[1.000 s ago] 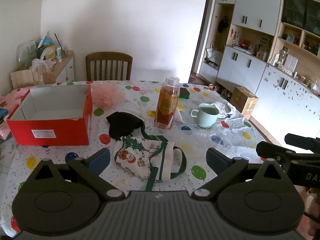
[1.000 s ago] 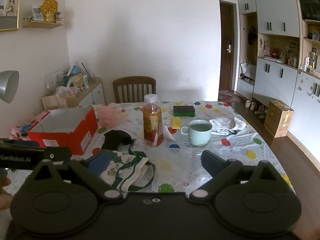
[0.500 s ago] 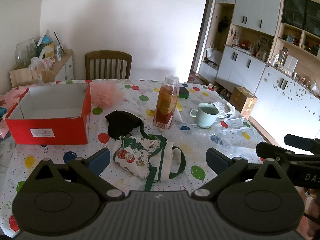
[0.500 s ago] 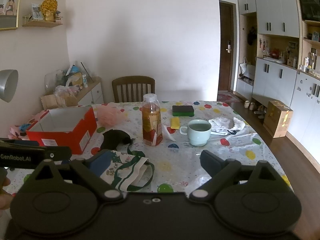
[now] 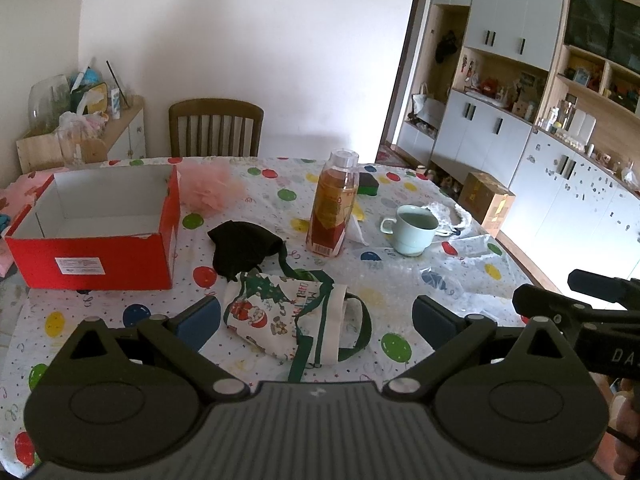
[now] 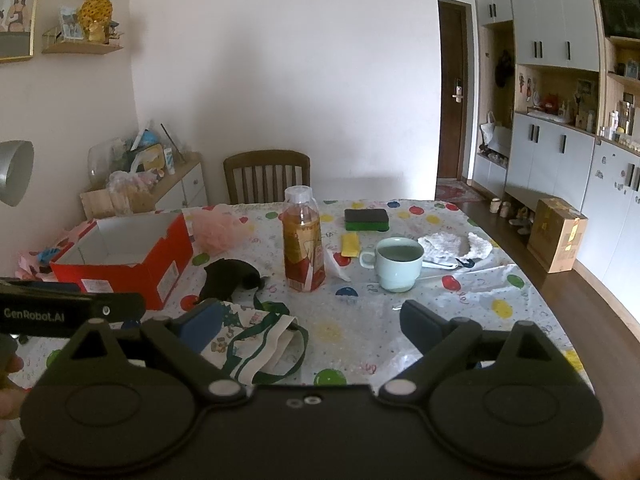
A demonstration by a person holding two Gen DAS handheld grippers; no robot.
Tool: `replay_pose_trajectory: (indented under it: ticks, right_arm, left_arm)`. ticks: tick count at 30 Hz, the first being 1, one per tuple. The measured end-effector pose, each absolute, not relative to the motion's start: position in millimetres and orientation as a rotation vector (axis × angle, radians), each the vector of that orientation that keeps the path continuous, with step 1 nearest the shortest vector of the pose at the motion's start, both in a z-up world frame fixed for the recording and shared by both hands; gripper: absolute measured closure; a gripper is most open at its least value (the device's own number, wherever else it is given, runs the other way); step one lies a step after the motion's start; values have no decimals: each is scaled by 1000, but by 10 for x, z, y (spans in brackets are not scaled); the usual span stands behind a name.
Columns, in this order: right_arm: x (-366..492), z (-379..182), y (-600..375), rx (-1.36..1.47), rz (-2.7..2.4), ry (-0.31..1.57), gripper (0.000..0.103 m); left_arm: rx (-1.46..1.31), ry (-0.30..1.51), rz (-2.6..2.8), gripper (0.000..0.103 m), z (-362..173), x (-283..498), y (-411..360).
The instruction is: Organize soft objects
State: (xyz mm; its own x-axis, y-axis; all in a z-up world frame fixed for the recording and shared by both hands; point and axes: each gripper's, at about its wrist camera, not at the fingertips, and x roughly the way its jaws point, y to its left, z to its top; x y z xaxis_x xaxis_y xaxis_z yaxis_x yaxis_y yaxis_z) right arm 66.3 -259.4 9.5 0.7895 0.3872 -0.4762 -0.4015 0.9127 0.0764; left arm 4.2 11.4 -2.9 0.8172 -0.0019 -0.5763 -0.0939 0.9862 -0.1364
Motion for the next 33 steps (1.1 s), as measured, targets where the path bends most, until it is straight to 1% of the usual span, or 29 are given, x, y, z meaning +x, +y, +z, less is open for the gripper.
replay_pose_trajectory:
  ticks: [9, 19, 22, 26, 33]
  right_arm:
    - [744, 77, -2622, -40, 408, 510, 7]
    - [1024, -18, -2781, -54, 390, 546, 7]
    - [1158, -80, -2857, -96, 386, 556, 8]
    - [1425, -264, -3058, -109, 379, 613, 8]
    - [1788, -555, -3261, -148, 397, 685, 9]
  left_arm:
    - [-158, 613, 41, 0, -34, 107, 33]
    - [-172, 634, 25, 0, -72, 300, 34]
    - [-175, 653, 19, 0, -143, 428, 3]
    - [-171, 698, 10, 0, -307, 640, -29]
    - [-109, 765, 41, 0, -613, 964, -103]
